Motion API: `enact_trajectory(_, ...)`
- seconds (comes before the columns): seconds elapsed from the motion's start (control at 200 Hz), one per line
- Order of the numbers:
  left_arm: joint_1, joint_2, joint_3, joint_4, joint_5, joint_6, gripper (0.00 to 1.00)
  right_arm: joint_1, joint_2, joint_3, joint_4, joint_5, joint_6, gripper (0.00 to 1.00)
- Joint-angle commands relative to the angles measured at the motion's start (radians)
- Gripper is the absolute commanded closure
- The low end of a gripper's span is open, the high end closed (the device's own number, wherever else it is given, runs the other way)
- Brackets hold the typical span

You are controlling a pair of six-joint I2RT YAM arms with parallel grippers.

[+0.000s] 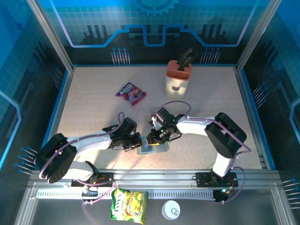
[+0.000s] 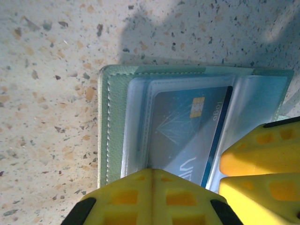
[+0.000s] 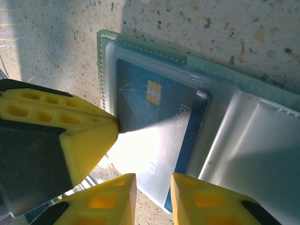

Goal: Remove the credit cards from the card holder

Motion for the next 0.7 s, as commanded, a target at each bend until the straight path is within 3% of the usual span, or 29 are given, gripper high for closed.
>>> enact_trajectory(0.0,0.006,-0.015,0.018,-0.047,-0.009,0.01,1.0,0.016,0.019,0.025,0.01,-0.019,0.007,0.74)
enact_trajectory(0.4,0.005,0.006,0.024,-0.054,-0.008,0.013,1.0,0.015,0.018,0.03,0.005,-0.018,0.004,0.74)
enact_trajectory(0.69,0.006,-0.072,0.031,-0.064,-0.036,0.02,1.0,0.015,0.019,0.03,0.003,-0.02,0.004,0.74)
